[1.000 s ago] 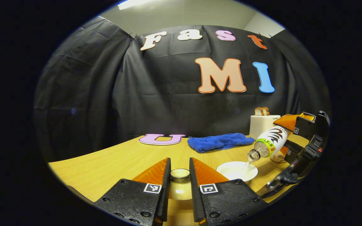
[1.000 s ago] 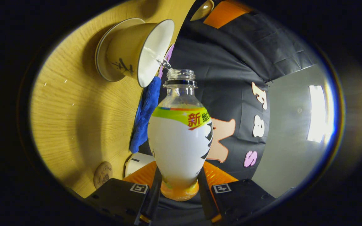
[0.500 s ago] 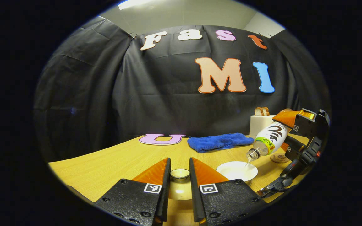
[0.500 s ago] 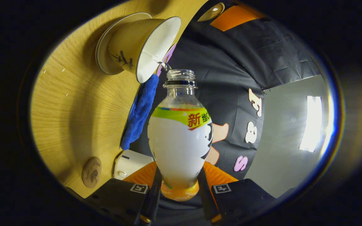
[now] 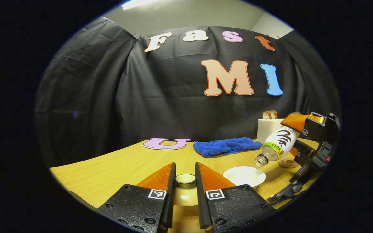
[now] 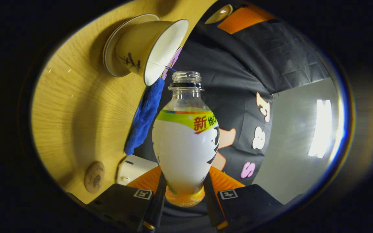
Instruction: Open the teacup lid with one hand, grasp the water bottle and pour water into the teacup with the other hand; after pouring, place the water bottle on the coaster and then close the teacup lid.
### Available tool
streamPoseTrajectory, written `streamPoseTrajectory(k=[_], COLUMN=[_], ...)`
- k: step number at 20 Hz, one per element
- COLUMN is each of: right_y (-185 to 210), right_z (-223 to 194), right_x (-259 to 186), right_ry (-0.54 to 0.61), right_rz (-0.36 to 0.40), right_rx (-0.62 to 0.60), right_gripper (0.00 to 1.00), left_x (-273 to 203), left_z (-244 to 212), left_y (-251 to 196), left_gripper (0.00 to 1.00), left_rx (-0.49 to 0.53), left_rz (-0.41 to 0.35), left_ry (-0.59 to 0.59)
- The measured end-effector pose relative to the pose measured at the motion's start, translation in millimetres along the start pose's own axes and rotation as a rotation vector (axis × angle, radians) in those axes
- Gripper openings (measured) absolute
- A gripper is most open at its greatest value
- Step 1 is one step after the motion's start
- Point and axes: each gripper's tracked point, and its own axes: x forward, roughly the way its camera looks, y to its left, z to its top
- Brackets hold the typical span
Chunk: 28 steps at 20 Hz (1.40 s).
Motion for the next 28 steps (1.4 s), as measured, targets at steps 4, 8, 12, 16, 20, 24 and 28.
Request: streamPoseTrajectory(k=[4,8,12,16,20,24,28], right_y=[20.9,31.2,11.9,6.0,19.5,45.3,67.1], right_z=[-3.9,-7.7,-30.6,-57.5,-88.8,-99.5,-107.0], right_x=[-6.4,-12.9,-7.5,-1.6,5.5,6.8,6.8], right_ry=[0.034,0.083,0.139,0.160,0.250,0.286,0.307], right_rz=[0.176,0.352,0.406,0.434,0.405,0.426,0.432], right_rx=[0.333,0.747,1.109,1.426,1.666,1.829,1.833], right_gripper=[0.60,0.58,0.60,0.61,0.62,0.63,0.60], left_x=[1.1,0.5,0.9,1.0,1.0,0.9,1.1], left_z=[0.1,0.2,0.2,-0.4,0.1,-0.1,0.0], left_y=[-0.4,0.0,-0.2,-0.6,-0.3,-0.9,-0.8], left_gripper=[0.29,0.29,0.29,0.29,0.29,0.29,0.30], left_rx=[0.000,0.000,0.000,0.000,0.000,0.000,0.001], left_rz=[0.000,0.000,0.000,0.000,0.000,0.000,0.000], left_ry=[0.000,0.000,0.000,0.000,-0.001,-0.001,-0.002])
